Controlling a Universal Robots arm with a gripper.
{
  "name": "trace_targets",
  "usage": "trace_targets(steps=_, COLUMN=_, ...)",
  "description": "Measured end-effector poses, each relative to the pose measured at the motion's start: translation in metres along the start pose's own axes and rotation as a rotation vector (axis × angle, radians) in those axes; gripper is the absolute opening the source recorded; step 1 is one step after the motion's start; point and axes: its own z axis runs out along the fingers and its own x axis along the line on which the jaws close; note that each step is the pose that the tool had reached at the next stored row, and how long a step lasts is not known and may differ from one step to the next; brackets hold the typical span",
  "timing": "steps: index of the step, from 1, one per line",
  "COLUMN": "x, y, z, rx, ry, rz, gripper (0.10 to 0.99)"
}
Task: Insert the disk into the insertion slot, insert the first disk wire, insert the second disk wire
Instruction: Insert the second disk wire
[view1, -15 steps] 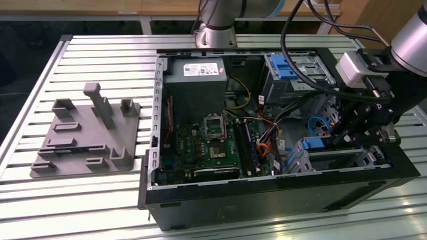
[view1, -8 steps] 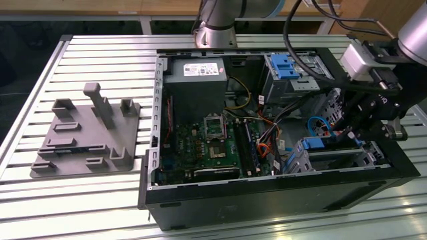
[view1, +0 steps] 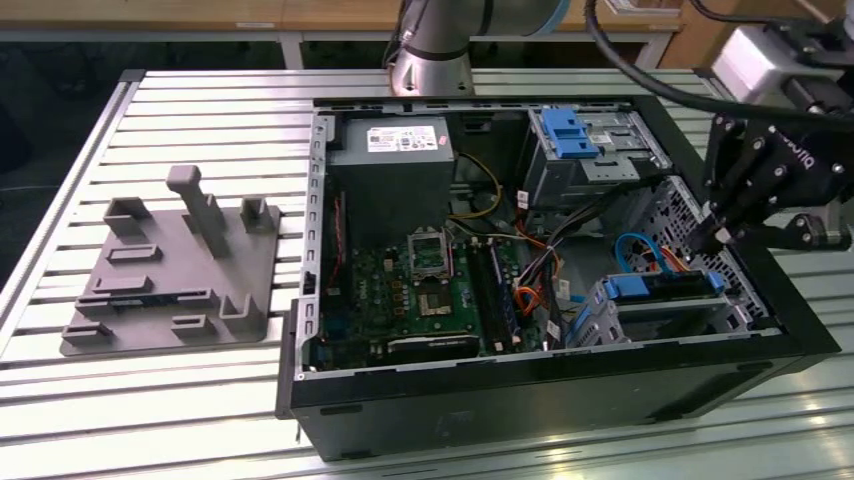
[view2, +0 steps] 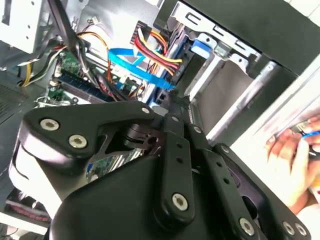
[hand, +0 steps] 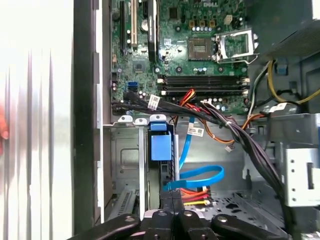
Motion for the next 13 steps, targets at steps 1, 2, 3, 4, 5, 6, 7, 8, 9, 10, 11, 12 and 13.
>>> trace_targets(steps=1, x=-0.0002, y=0.0002, z=-0.0045, rx=0.000, ry=0.0000, rz=0.000, gripper=0.102)
trace_targets(steps=2, x=-0.0003, y=0.0005, z=-0.0090, rx=0.000, ry=0.0002, rz=0.000, gripper=0.102)
trace_targets(steps=3, x=-0.0005, y=0.0007, z=-0.0134, rx=0.000, ry=-0.0001, rz=0.000, gripper=0.102)
trace_targets(steps=4, x=-0.0007, y=0.0010, z=-0.0179, rx=0.000, ry=0.0000, rz=0.000, gripper=0.102)
trace_targets(steps=5, x=-0.0008, y=0.0012, z=-0.0226, rx=0.000, ry=0.0001, rz=0.000, gripper=0.102)
trace_targets(steps=6, x=-0.0009, y=0.0013, z=-0.0242, rx=0.000, ry=0.0003, rz=0.000, gripper=0.102)
trace_targets(steps=7, x=-0.0009, y=0.0013, z=-0.0241, rx=0.000, ry=-0.0001, rz=0.000, gripper=0.102)
trace_targets(steps=8, x=-0.0009, y=0.0013, z=-0.0241, rx=0.000, ry=-0.0001, rz=0.000, gripper=0.102)
trace_targets(steps=9, x=-0.0009, y=0.0013, z=-0.0241, rx=0.000, ry=-0.0001, rz=0.000, gripper=0.102)
trace_targets(steps=10, x=-0.0010, y=0.0013, z=-0.0242, rx=0.000, ry=0.0001, rz=0.000, gripper=0.102)
trace_targets(steps=11, x=-0.0010, y=0.0013, z=-0.0242, rx=0.000, ry=0.0000, rz=0.000, gripper=0.102)
trace_targets(steps=12, x=-0.0011, y=0.0013, z=-0.0243, rx=0.000, ry=0.0001, rz=0.000, gripper=0.102)
trace_targets(steps=13, x=-0.0011, y=0.0013, z=-0.0243, rx=0.000, ry=0.0000, rz=0.000, gripper=0.102)
